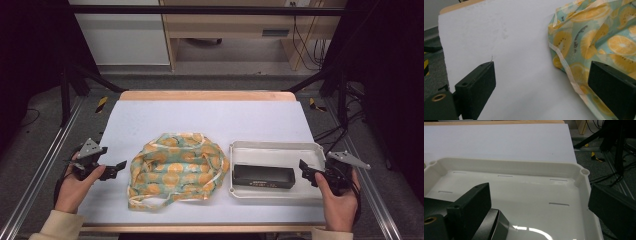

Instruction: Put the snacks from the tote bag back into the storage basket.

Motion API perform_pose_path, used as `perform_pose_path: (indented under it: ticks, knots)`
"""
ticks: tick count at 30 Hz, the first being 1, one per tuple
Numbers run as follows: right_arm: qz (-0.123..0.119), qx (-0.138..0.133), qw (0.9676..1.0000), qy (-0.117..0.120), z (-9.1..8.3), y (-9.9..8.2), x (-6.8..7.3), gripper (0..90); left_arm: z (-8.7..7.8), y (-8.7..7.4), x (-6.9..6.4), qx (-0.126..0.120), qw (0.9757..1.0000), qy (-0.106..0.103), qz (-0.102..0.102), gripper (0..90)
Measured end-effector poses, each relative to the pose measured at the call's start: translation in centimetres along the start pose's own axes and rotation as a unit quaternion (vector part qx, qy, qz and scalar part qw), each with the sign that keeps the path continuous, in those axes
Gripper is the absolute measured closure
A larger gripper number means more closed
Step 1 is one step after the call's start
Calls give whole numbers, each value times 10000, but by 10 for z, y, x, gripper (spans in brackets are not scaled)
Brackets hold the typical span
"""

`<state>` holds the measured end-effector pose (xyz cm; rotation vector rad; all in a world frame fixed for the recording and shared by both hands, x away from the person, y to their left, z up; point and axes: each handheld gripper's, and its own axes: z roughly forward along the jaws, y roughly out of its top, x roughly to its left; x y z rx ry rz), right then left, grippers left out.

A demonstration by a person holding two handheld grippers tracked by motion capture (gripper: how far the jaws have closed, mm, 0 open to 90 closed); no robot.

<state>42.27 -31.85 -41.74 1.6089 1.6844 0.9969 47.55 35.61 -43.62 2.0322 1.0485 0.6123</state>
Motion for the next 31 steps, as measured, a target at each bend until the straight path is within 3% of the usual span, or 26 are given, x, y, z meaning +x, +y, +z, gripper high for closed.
perform_pose_path:
  ticks: [20, 31]
  knots:
    - [-126, 53, 9999, -7, -7, -19, -5, 46, 1, -22, 2, 164, 9996, 220, -33, 77]
    - [-153, 240, 9996, -12, -6, -30, -4, 55, -4, -31, -3, 118, 9986, 522, -28, 77]
